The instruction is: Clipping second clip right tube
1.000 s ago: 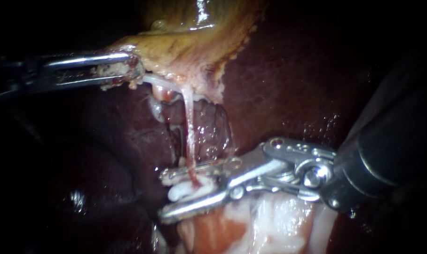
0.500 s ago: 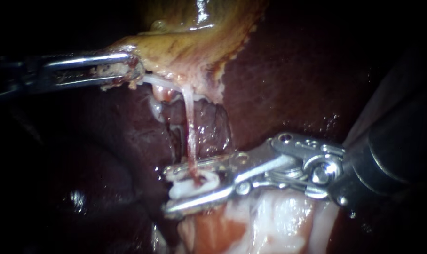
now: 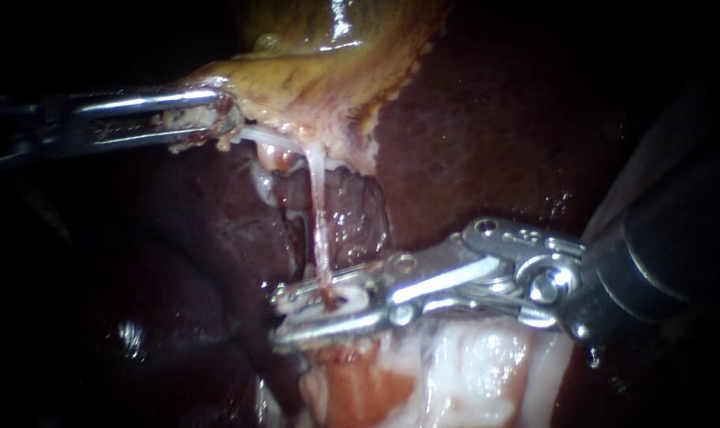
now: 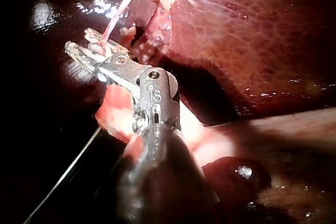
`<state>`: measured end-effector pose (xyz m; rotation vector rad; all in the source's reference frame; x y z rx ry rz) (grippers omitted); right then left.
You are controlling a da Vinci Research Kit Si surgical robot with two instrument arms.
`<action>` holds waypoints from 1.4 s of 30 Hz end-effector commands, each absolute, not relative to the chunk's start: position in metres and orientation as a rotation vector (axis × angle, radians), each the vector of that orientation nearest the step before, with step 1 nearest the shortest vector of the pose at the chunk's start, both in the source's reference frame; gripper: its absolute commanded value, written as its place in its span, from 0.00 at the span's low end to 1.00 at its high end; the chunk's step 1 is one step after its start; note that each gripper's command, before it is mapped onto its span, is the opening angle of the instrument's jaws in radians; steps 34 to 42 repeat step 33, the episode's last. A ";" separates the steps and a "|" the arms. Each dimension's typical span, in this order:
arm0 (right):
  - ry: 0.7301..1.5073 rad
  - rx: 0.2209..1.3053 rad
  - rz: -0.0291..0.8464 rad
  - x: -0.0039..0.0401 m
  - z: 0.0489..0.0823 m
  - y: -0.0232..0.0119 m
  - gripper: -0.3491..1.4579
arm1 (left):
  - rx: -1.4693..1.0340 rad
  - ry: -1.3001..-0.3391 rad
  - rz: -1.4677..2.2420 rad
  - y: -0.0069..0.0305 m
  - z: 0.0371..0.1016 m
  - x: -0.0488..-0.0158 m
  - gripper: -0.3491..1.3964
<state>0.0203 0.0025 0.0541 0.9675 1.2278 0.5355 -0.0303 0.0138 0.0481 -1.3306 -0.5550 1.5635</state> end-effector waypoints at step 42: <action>1.211 1.023 0.518 0.0197 0.0545 0.0033 0.00 | -1.331 -0.555 1.563 0.0138 0.0482 -0.0304 0.00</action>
